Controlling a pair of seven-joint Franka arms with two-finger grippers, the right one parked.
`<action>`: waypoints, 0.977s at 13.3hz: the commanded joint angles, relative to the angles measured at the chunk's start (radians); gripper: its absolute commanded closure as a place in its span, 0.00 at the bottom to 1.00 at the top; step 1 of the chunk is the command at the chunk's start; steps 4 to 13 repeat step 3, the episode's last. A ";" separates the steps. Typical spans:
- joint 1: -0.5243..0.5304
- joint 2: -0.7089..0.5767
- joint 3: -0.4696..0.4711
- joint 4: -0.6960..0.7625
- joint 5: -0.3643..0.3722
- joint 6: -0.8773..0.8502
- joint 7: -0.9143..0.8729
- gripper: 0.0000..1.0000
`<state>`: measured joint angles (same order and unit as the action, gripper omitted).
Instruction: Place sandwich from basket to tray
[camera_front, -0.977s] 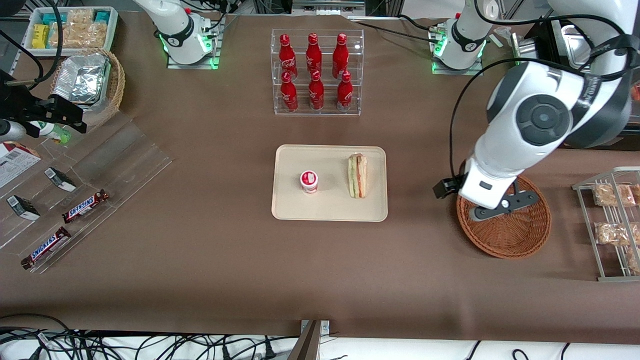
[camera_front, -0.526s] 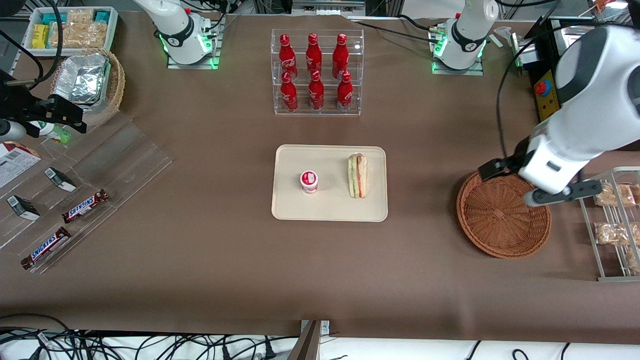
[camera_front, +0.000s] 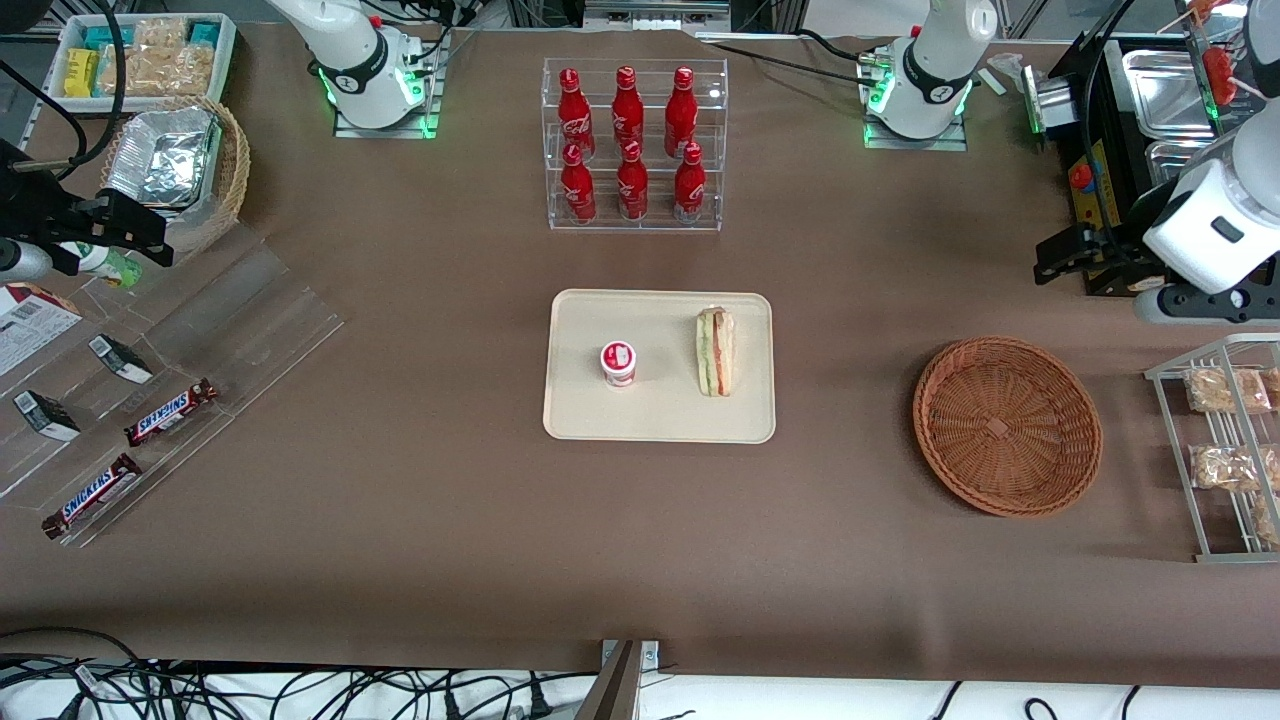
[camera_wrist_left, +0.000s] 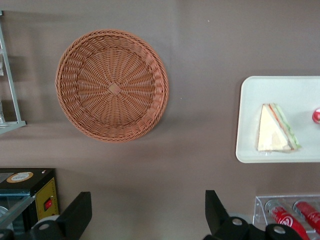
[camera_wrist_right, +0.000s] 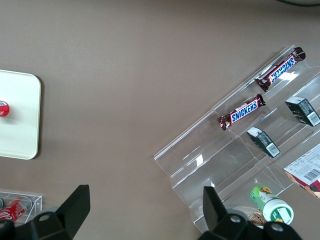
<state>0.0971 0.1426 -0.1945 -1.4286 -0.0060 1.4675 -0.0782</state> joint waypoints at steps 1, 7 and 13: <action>-0.008 -0.041 0.018 -0.041 -0.022 -0.013 0.096 0.00; 0.001 -0.023 0.017 -0.033 -0.022 -0.013 0.107 0.00; 0.001 -0.023 0.017 -0.033 -0.022 -0.013 0.107 0.00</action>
